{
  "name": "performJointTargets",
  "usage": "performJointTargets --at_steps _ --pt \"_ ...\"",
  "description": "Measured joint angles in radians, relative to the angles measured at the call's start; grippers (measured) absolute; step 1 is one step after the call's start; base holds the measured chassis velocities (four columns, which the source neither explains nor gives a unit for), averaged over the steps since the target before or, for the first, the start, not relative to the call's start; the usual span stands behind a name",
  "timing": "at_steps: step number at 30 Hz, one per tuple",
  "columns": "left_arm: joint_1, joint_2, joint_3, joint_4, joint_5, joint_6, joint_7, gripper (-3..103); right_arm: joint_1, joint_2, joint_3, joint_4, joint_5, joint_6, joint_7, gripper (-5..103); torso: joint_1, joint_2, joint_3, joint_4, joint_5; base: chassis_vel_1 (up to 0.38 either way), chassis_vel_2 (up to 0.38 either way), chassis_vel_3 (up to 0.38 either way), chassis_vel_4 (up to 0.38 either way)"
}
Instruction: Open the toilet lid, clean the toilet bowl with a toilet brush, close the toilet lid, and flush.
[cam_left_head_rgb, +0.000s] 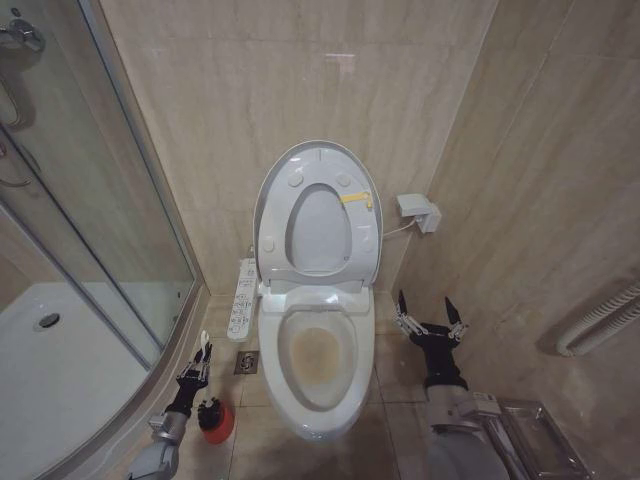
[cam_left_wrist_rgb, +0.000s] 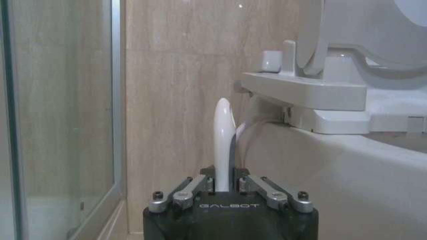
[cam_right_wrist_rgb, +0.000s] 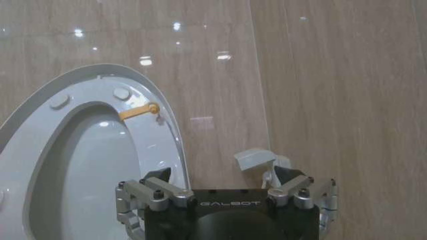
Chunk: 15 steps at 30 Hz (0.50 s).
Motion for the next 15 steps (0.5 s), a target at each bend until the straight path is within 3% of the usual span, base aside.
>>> performJointTargets --at_steps 15 --pt "0.001 0.001 0.001 -0.010 -0.009 0.008 0.006 17 0.000 0.000 0.000 0.000 0.000 0.000 0.000 100 -0.003 -0.005 -0.003 0.0001 0.0000 0.000 0.000 0.000 0.000"
